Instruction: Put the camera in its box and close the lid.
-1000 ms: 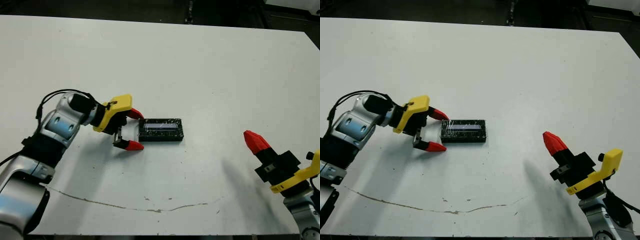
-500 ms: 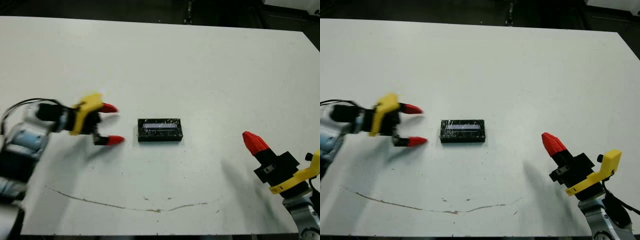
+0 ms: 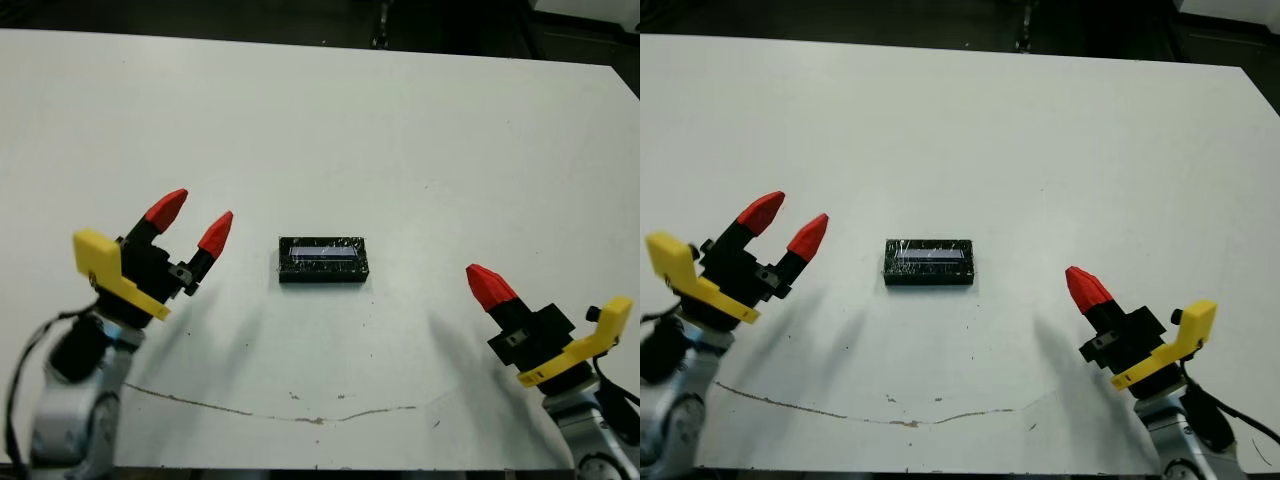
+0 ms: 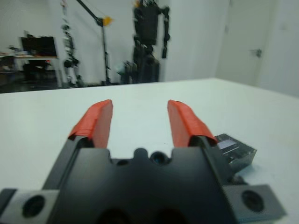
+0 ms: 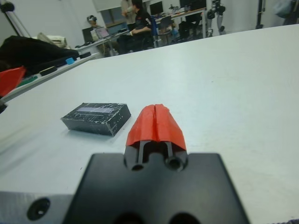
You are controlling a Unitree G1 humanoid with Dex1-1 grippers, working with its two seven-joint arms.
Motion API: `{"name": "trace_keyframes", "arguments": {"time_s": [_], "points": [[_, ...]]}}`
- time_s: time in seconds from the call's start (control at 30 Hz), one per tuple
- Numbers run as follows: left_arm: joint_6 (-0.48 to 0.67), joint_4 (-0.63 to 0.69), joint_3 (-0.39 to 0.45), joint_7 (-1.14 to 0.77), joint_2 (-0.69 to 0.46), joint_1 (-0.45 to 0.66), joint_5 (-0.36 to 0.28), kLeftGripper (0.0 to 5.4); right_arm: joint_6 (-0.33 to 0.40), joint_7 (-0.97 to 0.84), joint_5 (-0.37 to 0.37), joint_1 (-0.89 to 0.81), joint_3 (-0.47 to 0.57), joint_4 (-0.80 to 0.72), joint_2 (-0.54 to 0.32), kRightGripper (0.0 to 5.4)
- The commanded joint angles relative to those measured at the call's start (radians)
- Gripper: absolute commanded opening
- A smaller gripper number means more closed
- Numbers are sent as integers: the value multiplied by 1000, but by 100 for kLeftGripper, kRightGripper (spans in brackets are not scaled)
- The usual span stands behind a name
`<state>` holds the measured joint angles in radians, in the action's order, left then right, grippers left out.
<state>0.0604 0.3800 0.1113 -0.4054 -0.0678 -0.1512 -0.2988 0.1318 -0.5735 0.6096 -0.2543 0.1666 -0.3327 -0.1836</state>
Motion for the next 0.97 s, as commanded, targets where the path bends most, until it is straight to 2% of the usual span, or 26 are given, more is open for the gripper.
{"name": "trace_keyframes", "arguments": {"time_s": [0.03, 0.27, 0.57, 0.8, 0.97], "points": [[38, 22, -29, 58, 55, -63, -1, 238, -18, 60, -28, -17, -8, -10, 36, 0], [59, 12, -89, 101, 85, -101, 1, 138, -51, 143, -89, -39, -36, -27, 94, 0], [44, -9, -109, 123, 76, -73, -4, 1, -22, 162, -67, -37, -35, -42, 84, 0], [59, -18, -116, 145, 73, -63, 19, 1, 7, 170, -46, -27, -28, -49, 78, 0], [51, -9, -124, 148, 68, -64, 11, 1, 14, 163, -36, -20, -23, -50, 69, 0]]}}
